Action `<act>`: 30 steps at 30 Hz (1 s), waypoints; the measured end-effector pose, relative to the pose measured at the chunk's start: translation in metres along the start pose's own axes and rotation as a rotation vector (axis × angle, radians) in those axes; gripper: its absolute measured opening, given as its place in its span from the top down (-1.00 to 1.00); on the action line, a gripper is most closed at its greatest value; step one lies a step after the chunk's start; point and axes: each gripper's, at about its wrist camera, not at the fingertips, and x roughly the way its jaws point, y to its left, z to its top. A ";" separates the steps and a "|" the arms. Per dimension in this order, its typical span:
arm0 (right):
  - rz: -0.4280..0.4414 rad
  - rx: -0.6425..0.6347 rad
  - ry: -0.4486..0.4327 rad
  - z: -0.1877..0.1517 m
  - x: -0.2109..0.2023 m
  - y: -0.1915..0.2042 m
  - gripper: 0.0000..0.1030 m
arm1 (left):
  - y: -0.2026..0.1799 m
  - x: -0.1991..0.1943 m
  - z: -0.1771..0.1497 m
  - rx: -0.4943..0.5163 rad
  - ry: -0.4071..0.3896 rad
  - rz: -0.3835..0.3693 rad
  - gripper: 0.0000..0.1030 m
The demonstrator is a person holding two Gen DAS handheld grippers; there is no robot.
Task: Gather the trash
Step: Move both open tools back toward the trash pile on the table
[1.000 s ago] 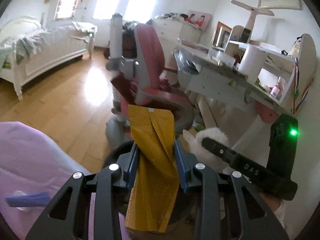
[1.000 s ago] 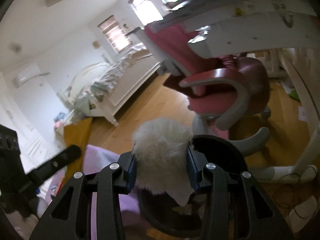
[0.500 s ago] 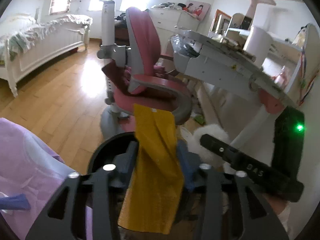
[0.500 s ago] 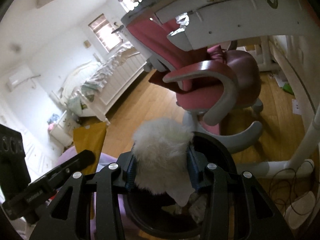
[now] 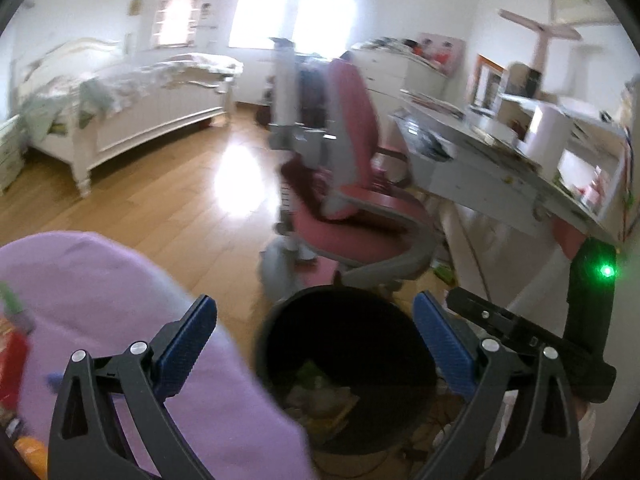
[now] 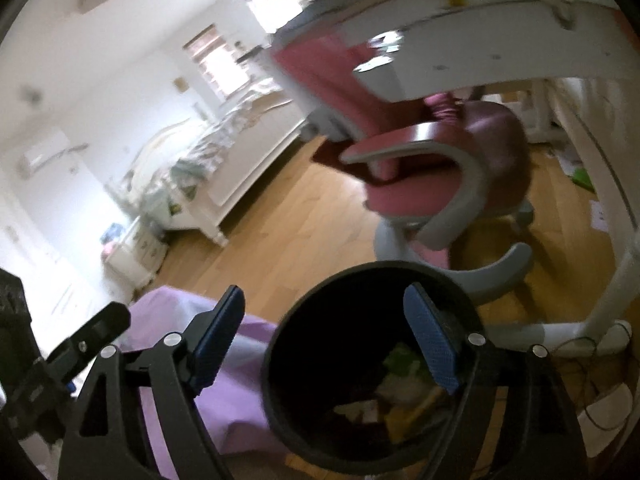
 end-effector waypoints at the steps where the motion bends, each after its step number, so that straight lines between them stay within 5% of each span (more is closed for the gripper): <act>1: 0.015 -0.016 0.015 -0.001 0.004 0.009 -0.58 | 0.013 -0.009 -0.001 -0.023 -0.007 0.024 -0.89; 8: 0.157 -0.227 0.157 -0.025 0.043 0.107 -0.58 | 0.114 -0.067 -0.019 -0.121 -0.044 0.242 -0.89; 12: 0.261 -0.279 0.259 -0.041 0.066 0.162 -0.57 | 0.196 -0.103 -0.032 -0.257 -0.042 0.346 -0.89; 16: 0.355 -0.342 0.371 -0.062 0.090 0.236 -0.57 | 0.265 -0.115 -0.041 -0.318 0.014 0.418 -0.89; 22: 0.397 -0.414 0.512 -0.095 0.130 0.324 -0.57 | 0.320 -0.095 -0.043 -0.202 0.163 0.414 -0.88; 30: 0.320 -0.382 0.570 -0.112 0.163 0.364 -0.55 | 0.323 -0.064 -0.043 0.046 0.293 0.312 -0.88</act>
